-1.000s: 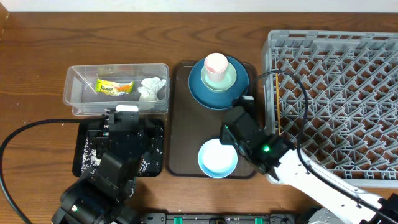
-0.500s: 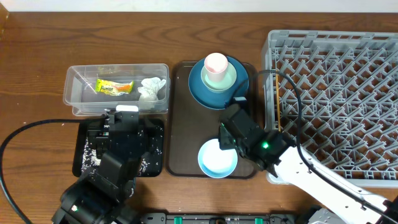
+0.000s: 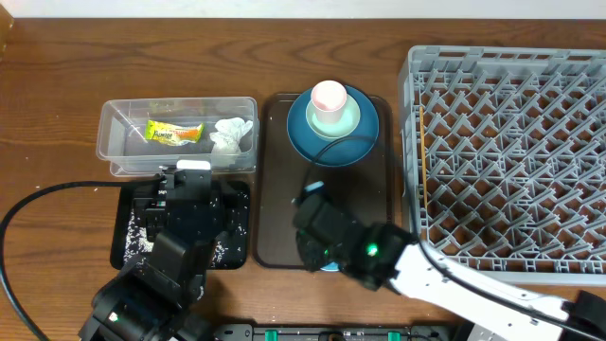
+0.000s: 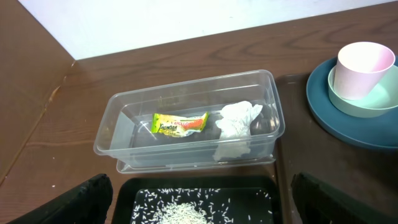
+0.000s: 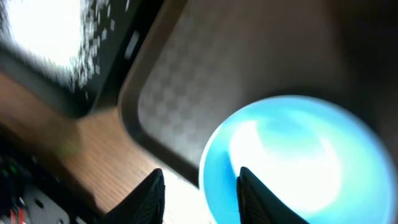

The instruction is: Sort waste into correct bins and load items into the dishwasher rack

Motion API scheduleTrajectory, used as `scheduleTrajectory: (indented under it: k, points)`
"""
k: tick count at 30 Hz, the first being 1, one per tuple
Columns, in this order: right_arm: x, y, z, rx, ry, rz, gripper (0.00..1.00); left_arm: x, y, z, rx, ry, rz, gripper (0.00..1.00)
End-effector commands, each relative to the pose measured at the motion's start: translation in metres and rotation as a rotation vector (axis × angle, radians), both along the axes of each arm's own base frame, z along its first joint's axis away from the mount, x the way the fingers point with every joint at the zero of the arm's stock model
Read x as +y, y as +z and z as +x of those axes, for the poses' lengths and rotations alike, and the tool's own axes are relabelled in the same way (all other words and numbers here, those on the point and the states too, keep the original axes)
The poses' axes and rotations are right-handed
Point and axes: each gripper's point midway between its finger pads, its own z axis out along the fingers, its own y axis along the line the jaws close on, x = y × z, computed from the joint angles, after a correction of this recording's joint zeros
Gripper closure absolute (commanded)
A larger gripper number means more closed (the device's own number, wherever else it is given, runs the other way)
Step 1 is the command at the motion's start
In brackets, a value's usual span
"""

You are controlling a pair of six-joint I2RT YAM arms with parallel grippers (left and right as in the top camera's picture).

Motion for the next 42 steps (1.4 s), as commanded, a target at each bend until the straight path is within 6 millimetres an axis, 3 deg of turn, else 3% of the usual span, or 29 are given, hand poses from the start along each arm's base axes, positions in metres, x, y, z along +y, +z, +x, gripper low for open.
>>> scheduleTrajectory:
  k: [1, 8, 19, 35, 42]
  points:
    - [0.008, -0.016, -0.011, -0.012, 0.074, -0.061, 0.63, 0.003, 0.012, 0.0, -0.032, 0.025, -0.018, 0.05]
    - [0.013, -0.054, -0.026, 0.037, 0.125, -0.152, 0.63, 0.003, 0.012, 0.0, -0.032, 0.025, -0.019, 0.05]
    - [0.011, -0.055, -0.027, 0.048, 0.127, -0.159, 0.79, 0.003, 0.012, 0.0, -0.032, 0.025, -0.018, 0.05]
    - [0.009, -0.055, -0.032, 0.096, 0.127, -0.156, 0.72, 0.003, 0.012, 0.0, -0.032, 0.025, -0.018, 0.05]
    - [-0.009, -0.057, -0.018, 0.142, 0.073, -0.181, 0.72, 0.003, 0.012, 0.0, -0.032, 0.025, -0.018, 0.05]
